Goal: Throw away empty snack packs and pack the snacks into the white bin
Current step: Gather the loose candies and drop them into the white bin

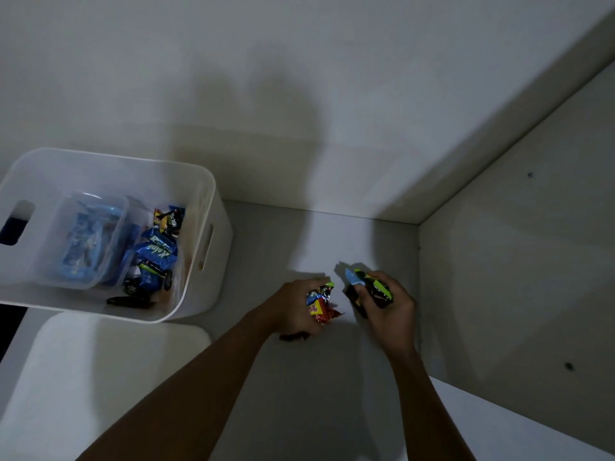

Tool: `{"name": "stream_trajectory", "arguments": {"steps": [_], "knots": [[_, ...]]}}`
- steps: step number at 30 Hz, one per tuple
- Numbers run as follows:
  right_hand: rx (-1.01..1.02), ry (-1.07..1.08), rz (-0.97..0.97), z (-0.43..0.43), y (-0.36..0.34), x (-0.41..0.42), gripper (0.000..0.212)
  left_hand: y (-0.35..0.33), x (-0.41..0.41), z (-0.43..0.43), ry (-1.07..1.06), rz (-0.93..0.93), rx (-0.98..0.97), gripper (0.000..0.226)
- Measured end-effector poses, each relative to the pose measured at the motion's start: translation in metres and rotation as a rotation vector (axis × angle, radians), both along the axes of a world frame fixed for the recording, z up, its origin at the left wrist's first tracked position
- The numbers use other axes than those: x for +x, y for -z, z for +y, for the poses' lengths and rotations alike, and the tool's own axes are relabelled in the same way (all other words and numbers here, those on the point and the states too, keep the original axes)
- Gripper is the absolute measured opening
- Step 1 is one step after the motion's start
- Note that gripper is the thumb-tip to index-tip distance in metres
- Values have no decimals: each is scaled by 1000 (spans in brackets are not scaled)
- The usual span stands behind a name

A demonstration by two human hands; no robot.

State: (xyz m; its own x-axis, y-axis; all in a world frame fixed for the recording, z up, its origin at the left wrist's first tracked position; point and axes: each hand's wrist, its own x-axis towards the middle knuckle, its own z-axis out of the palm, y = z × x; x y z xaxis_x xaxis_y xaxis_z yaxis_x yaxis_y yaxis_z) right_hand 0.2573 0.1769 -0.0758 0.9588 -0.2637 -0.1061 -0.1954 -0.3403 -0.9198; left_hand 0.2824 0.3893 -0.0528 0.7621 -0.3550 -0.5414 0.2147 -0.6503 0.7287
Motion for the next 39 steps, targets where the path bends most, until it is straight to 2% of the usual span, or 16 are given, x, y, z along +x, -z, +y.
{"name": "stream_trajectory", "arguments": {"steps": [3, 7, 9, 12, 14, 18, 26, 29, 34, 39], "knots": [[-8, -85, 54, -5, -3, 1, 31, 1, 5, -9, -5, 94, 54, 112], [-227, -266, 133, -12, -1, -1, 32, 6, 2, -15, -30, 138, 116, 122], [-292, -260, 154, -16, 4, -4, 35, 8, -3, -19, -71, 99, 109, 112], [-313, -272, 225, -14, 14, -9, 42, 7, -7, -20, -149, 63, 120, 82], [-330, -259, 216, -9, 16, -11, 39, 7, -9, -18, -172, 49, 135, 74], [-274, -229, 142, 1, 17, -13, 27, 9, -14, -12, -244, 32, 117, 72], [-7, -38, 160, 10, 0, -8, 29, -12, -19, -4, -319, 23, 64, 77], [-5, 13, 72, 14, -27, 0, 24, -35, -13, -5, -364, -50, 5, 83], [59, 5, -133, 31, -93, 33, 12, -91, 1, -1, -471, -236, -135, 61], [132, -68, -269, 84, -157, 67, 13, -149, 12, 49, -582, -399, -248, 60]]}}
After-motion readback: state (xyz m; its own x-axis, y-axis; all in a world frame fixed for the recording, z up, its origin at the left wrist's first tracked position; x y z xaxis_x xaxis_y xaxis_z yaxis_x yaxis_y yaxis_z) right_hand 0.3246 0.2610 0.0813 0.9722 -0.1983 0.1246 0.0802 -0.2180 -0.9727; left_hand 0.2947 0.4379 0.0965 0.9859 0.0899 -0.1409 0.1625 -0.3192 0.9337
